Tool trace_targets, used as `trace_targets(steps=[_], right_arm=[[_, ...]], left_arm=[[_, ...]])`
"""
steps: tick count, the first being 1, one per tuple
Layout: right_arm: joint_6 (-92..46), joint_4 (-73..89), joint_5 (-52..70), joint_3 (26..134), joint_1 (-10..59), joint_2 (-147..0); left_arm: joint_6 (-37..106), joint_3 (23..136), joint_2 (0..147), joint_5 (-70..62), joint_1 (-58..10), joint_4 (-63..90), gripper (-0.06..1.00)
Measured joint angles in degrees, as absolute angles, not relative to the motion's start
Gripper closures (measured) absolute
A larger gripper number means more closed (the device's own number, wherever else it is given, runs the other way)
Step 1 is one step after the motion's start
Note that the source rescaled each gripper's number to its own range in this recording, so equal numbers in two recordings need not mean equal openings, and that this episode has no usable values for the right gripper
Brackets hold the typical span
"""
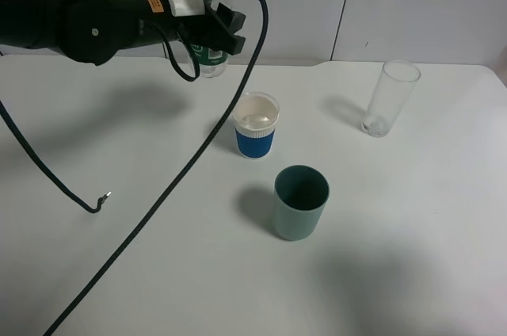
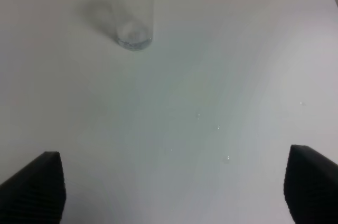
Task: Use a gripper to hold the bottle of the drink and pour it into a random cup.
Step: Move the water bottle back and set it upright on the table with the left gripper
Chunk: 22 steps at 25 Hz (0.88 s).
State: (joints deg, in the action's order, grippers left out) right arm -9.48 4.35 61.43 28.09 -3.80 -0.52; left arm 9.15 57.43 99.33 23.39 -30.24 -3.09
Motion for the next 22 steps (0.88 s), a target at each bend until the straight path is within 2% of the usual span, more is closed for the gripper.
trace_targets(steps=[5,8,13,22], right_arm=[[-9.5,4.4,61.4,28.1,-3.8,-0.5],[-9.5,4.4,61.4,28.1,-3.8,-0.5],[-9.5,4.4,61.4,28.1,-3.8,-0.5],[-9.5,4.4,61.4,28.1,-3.8,-0.5]], left_arm=[[-9.0,57.4,98.0,22.8,-26.1,-17.0,0.93],[-14.8,56.0,97.7,25.9,-23.6,-22.4,0.93],[-16.6,50.1,97.7,35.6,-19.8,-23.9,0.93],[-16.7,41.5,97.7,43.6,-14.3,-24.0,0.93]])
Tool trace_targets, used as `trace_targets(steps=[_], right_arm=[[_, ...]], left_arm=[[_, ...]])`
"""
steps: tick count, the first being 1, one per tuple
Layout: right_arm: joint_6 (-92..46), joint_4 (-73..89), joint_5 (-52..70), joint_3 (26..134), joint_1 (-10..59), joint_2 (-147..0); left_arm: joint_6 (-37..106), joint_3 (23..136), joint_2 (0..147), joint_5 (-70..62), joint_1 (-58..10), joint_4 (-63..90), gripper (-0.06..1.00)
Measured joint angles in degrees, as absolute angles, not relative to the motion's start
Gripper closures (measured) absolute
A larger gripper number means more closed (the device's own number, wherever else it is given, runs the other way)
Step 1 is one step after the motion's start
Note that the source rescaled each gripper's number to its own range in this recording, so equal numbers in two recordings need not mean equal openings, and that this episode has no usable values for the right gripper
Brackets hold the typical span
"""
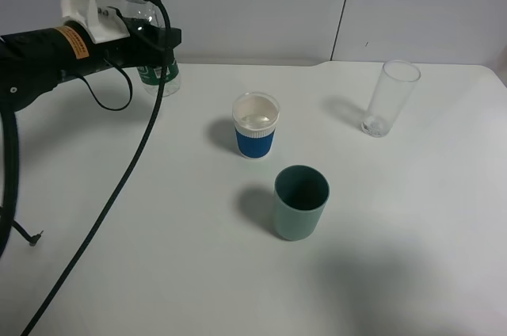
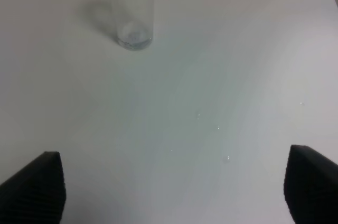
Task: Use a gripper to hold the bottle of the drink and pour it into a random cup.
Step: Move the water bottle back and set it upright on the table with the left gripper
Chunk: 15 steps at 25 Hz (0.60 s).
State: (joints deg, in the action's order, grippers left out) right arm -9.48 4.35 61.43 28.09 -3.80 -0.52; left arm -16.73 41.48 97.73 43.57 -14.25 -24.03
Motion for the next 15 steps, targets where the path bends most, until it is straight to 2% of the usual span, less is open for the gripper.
trace_targets(steps=[7,15], right_arm=[[-9.5,4.4,61.4,28.1,-3.8,-0.5],[-9.5,4.4,61.4,28.1,-3.8,-0.5]], left_arm=[[-13.9,37.8,97.9,50.3,-10.8,-27.6,0.93],[-7.6,36.1,101.0,54.2,-10.4,-28.6,0.93]])
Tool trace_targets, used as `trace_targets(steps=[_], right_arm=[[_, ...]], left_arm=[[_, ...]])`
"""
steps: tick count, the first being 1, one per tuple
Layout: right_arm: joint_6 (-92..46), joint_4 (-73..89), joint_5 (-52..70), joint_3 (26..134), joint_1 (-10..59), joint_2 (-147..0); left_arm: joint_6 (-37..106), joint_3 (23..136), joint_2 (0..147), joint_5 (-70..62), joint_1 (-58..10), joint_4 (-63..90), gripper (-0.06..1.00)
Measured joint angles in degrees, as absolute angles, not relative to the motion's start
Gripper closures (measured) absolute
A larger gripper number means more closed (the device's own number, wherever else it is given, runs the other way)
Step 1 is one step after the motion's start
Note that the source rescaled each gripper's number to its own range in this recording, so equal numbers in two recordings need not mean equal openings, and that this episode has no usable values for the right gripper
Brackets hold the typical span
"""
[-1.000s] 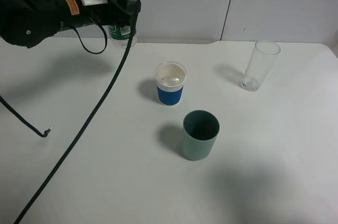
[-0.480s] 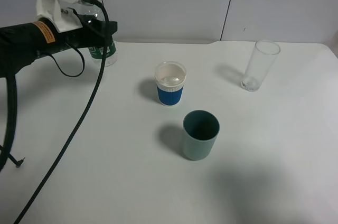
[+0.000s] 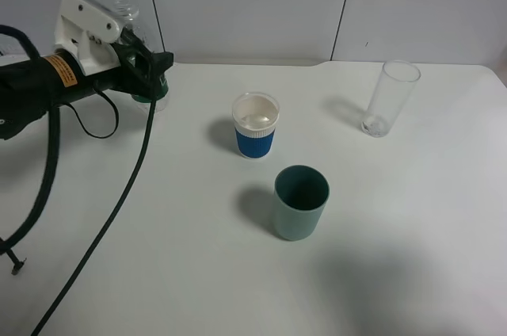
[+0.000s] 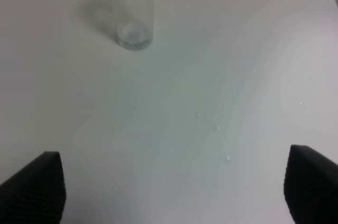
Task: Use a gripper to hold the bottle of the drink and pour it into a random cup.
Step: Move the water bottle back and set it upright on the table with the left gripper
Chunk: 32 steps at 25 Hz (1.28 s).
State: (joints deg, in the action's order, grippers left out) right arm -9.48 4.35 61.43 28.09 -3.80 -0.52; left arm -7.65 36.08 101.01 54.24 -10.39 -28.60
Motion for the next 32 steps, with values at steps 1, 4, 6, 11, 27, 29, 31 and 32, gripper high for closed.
trace_targets(steps=[1,4,6,11,27,29,31,32], right_arm=[[-9.5,4.4,61.4,28.1,-3.8,-0.5],[-9.5,4.4,61.4,28.1,-3.8,-0.5],[-9.5,4.4,61.4,28.1,-3.8,-0.5],[-9.5,4.4,61.4,28.1,-3.8,-0.5],[-9.5,4.4,61.4,28.1,-3.8,-0.5],[-9.5,4.4,61.4,28.1,-3.8,-0.5],[-9.5,4.4,61.4,28.1,-3.8,-0.5],[-9.5,4.4,61.4,28.1,-3.8,-0.5]], left_arm=[[-7.3,36.1,101.8,54.8,-10.4,-28.7,0.93],[-7.0,36.1,103.9,56.5,-10.4,-28.8,0.93],[-7.0,36.1,105.3,57.2,-10.4,-28.8,0.93],[-6.9,36.1,108.4,59.4,-10.4,-28.6,0.93],[-6.9,36.1,114.5,64.8,-9.8,-27.5,0.93],[-6.9,36.1,114.5,64.9,-9.8,-27.5,0.93],[-6.9,36.1,114.5,65.0,-9.8,-27.5,0.93],[-6.9,36.1,114.5,65.1,-9.8,-27.4,0.93]])
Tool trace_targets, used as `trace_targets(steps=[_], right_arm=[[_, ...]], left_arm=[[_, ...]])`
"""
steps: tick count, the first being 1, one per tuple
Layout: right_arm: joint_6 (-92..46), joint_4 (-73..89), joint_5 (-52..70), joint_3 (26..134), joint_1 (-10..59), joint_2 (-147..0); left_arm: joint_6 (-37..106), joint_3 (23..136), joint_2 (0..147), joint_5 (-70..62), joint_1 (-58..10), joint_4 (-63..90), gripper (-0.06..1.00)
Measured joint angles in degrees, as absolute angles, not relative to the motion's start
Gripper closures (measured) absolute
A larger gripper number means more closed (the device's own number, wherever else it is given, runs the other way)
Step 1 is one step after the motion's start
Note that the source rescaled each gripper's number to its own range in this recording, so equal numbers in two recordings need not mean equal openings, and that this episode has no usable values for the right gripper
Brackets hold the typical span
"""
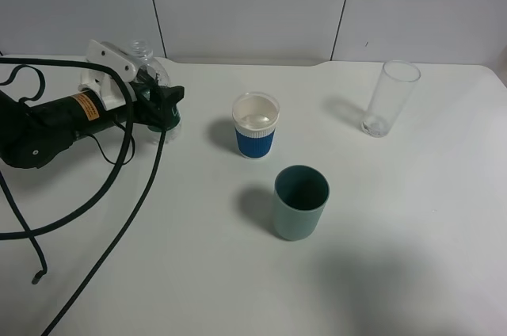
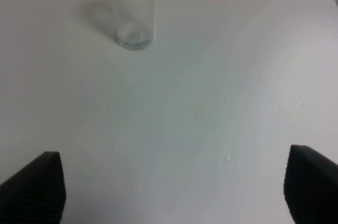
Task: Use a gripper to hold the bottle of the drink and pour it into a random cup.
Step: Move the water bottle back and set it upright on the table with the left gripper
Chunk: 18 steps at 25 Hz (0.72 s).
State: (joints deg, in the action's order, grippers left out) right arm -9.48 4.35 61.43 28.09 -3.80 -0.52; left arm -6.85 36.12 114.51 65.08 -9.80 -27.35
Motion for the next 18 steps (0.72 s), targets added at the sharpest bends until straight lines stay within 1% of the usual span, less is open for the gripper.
trace_targets(steps=[18], right_arm=[[-9.5,4.4,61.4,28.1,-3.8,-0.5]], left_arm=[[-6.6,36.5,116.0,65.1,-8.9,-22.9,0.93]])
